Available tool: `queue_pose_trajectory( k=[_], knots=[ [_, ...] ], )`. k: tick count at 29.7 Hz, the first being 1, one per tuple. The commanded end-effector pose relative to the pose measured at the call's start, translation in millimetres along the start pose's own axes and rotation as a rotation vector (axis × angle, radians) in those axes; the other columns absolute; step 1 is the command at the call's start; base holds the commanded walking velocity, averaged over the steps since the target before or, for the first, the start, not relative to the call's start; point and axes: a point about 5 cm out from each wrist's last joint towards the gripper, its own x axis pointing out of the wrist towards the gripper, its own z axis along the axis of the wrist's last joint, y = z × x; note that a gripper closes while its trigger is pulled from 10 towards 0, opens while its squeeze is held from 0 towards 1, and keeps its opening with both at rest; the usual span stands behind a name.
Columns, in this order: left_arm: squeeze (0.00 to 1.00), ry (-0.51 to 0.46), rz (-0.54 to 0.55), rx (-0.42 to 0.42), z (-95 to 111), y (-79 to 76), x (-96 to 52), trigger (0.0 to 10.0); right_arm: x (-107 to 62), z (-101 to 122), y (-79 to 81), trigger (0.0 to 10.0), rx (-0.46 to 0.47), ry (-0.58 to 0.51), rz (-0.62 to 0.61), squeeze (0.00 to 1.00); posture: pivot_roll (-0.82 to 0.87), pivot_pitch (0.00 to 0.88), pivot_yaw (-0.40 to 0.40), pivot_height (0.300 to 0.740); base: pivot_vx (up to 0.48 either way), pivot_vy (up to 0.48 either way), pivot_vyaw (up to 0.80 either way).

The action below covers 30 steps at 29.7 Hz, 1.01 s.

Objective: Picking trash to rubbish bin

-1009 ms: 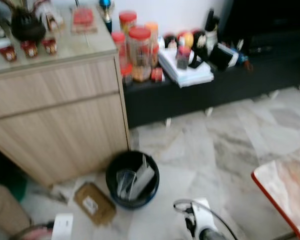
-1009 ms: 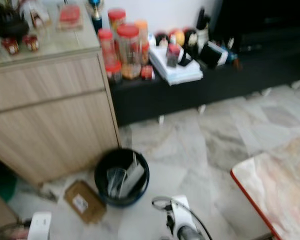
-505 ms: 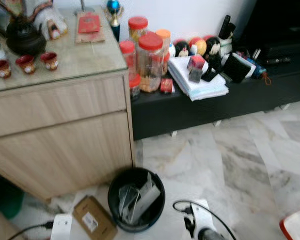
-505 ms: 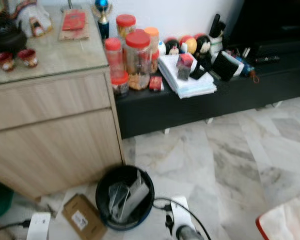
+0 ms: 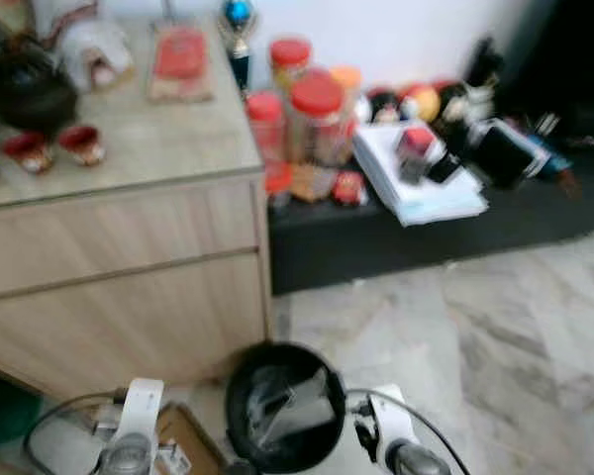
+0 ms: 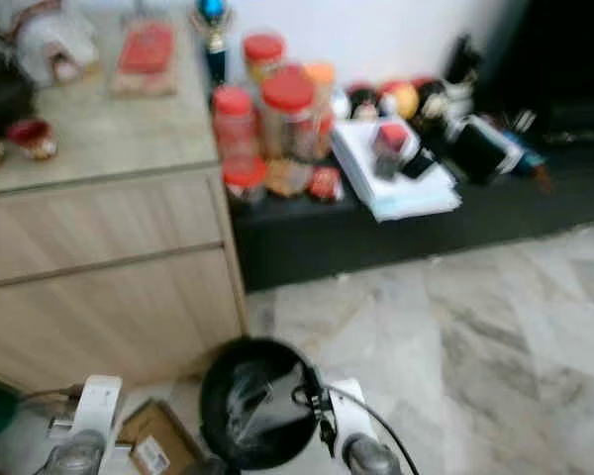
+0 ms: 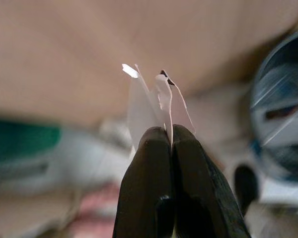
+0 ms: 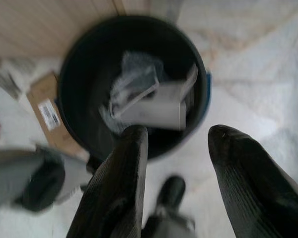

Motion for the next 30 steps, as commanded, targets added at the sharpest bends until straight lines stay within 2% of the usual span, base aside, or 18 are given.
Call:
queue_pose_trajectory(
  k=[1, 2, 3, 4, 10, 19, 21, 24, 29, 30],
  knots=[
    [0.0, -0.005, -0.098, 0.043, 0.3, -17.2, -0.8, 10.0, -3.6, -14.8, -2.8, 10.0, 0.012, 0.042, 0.006, 0.0, 0.12, 0.164, -0.031, 0.74, 0.0, 0.0, 0.0],
    [0.0, -0.069, -0.185, 0.078, 19.7, -31.3, 3.0, 10.0, -1.6, -4.3, -3.3, 10.0, 0.001, 0.015, 0.024, 0.0, 0.12, 0.16, -0.03, 0.74, 0.0, 0.0, 0.0],
    [0.0, -0.069, -0.185, 0.078, 19.7, -31.3, 3.0, 10.0, -1.6, -4.3, -3.3, 10.0, 0.001, 0.015, 0.024, 0.0, 0.12, 0.16, -0.03, 0.74, 0.0, 0.0, 0.0],
    [0.0, -0.109, -0.23, 0.088, 32.5, -40.0, 4.9, 10.0, -0.1, 4.0, -3.7, 10.0, -0.004, -0.009, 0.035, 0.0, 0.11, 0.158, -0.031, 0.74, 0.0, 0.0, 0.0],
    [0.0, -0.172, -0.243, 0.049, 50.0, -46.0, 7.1, 10.0, 1.7, 16.4, -3.9, 10.0, -0.012, -0.046, 0.047, 0.0, 0.11, 0.159, -0.033, 0.74, 0.0, 0.0, 0.0],
    [0.0, -0.328, -0.349, -0.055, 88.2, -56.9, 7.3, 10.0, 3.8, 47.0, 9.7, 10.0, -0.013, -0.15, 0.255, 0.0, 0.11, 0.159, -0.032, 0.74, 0.0, 0.0, 0.0],
    [0.0, -0.359, -0.385, -0.054, 95.4, -61.5, 6.2, 10.0, 3.9, 52.5, 10.1, 10.0, -0.044, -0.168, 0.263, 0.0, 0.1, 0.159, -0.033, 0.74, 0.0, 0.0, 0.0],
    [0.0, -0.381, -0.412, -0.049, 101.7, -65.4, 5.5, 10.0, 4.2, 59.0, 10.2, 10.0, -0.039, -0.189, 0.261, 0.0, 0.1, 0.158, -0.033, 0.74, 0.0, 0.0, 0.0],
    [0.0, -0.38, -0.44, -0.087, 106.9, -66.4, 6.2, 10.0, 4.8, 63.1, 11.6, 10.0, -0.043, -0.199, 0.259, 0.0, 0.1, 0.158, -0.034, 0.74, 0.0, 0.0, 0.0],
    [0.13, -0.379, -0.453, -0.096, 108.2, -66.8, 6.3, 10.0, 4.8, 63.8, 12.1, 10.0, -0.043, -0.201, 0.261, 0.0, 0.1, 0.158, -0.034, 0.74, 0.0, 0.0, 0.0]
  ],
)
